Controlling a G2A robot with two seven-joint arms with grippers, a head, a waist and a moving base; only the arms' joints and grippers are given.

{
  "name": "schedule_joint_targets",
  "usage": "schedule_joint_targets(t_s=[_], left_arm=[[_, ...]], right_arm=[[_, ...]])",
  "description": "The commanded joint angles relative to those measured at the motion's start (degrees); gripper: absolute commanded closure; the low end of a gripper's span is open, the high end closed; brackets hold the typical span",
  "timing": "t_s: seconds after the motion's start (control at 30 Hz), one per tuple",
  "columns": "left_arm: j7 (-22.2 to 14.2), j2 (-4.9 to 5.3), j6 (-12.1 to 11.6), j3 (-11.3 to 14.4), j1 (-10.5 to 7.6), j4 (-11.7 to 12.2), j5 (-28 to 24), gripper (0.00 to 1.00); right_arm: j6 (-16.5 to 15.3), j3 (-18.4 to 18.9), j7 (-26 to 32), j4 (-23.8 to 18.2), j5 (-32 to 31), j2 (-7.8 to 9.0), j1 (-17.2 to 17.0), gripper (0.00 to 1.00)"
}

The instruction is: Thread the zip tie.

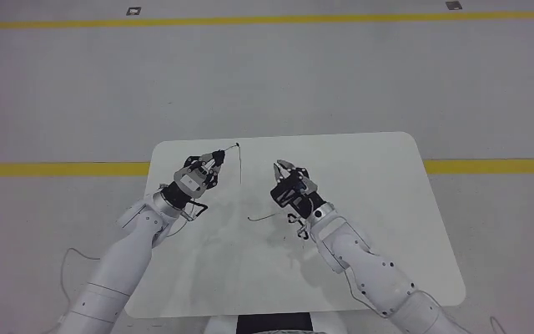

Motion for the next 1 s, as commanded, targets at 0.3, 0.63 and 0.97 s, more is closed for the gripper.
schedule_joint_targets(t_s=[0.3, 0.63, 0.97], left_arm=[[0.00, 0.00, 0.00, 0.00, 0.00, 0.00, 0.00, 1.00], [0.25, -0.54, 0.13, 0.71, 0.42, -1.06, -5.24, 1.00], [-5.16, -3.30, 4.08, -0.37, 0.55, -1.26, -8.53, 1.00]], right_arm=[[4.44, 6.24, -5.09, -4.45, 10.60, 0.51, -5.47, 0.00], [4.66, 6.56, -5.67, -4.76, 12.46, 0.32, -5.77, 0.00], [3.91, 12.31, -10.78, -5.95, 25.00, -0.47, -7.55, 0.00]])
